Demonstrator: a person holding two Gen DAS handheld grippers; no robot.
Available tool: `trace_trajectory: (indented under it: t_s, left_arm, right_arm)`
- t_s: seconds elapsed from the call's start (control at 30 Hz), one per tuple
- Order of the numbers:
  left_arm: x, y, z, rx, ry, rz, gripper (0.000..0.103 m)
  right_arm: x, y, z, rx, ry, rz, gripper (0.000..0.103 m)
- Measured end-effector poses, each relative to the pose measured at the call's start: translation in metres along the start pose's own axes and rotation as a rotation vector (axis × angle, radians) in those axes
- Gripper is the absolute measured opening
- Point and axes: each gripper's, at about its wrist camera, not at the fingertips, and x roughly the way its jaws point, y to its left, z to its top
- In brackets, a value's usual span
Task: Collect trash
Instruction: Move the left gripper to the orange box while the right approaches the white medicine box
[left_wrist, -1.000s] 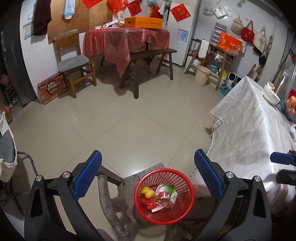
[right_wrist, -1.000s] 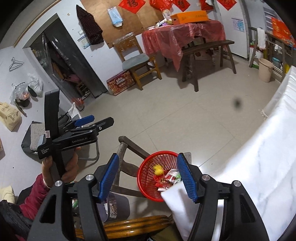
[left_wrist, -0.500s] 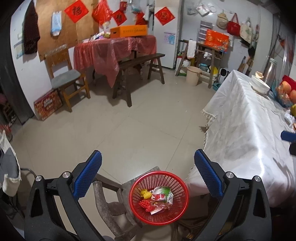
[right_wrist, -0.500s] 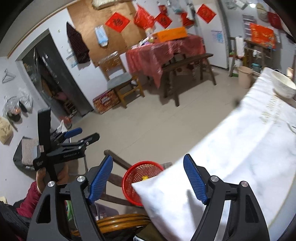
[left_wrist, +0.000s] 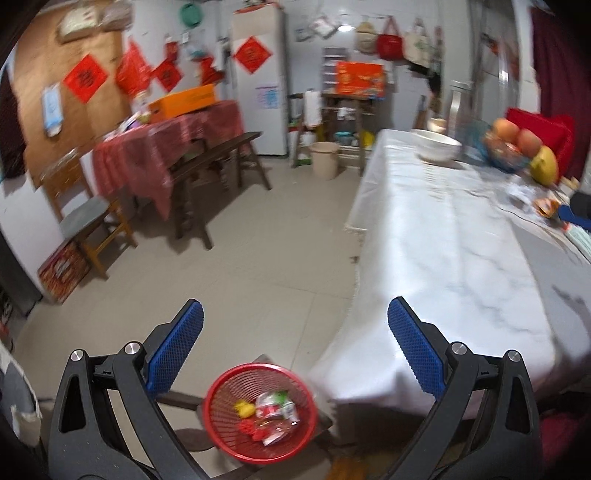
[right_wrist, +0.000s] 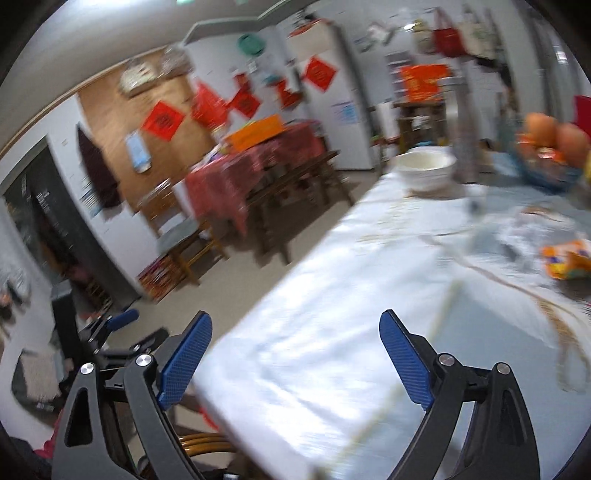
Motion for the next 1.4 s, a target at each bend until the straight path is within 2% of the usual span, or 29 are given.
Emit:
trace_trajectory:
  t_s: [0.13, 0.27, 0.4, 0.57, 0.77, 1.07, 1.4]
  left_arm:
    - [0.005, -0.053, 0.006, 0.066, -0.007, -0.06, 0.096]
    - [0.009, -0.102, 0.013, 0.107, -0.021, -0.126, 0.096]
    - [0.014, -0.152, 0.022, 0.158, -0.033, -0.193, 0.096]
    - [0.01, -0.201, 0.032, 0.211, -0.081, -0.23, 0.096]
    - [0.011, -0.249, 0.044, 0.264, -0.119, -0.253, 0.096]
    - [0.011, -0.289, 0.047, 0.32, -0.151, -0.263, 0.096]
    - [0.035, -0.31, 0.048, 0.344, -0.112, -0.265, 0.096]
  right_arm:
    - [-0.026, -0.036, -0.007, 0.031, -0.056, -0.088, 0.095]
    - [-0.054, -0.079, -0.015, 0.061, -0.1, -0.187, 0.096]
    - [-0.075, -0.107, -0.014, 0.089, -0.135, -0.251, 0.096]
    - [-0.093, -0.139, -0.018, 0.094, -0.166, -0.361, 0.097]
    - [-0.105, -0.174, -0.029, 0.114, -0.175, -0.431, 0.097]
    - [-0.121, -0.215, -0.042, 0.199, -0.195, -0.455, 0.097]
    - [-0.128, -0.23, -0.049, 0.228, -0.199, -0.524, 0.097]
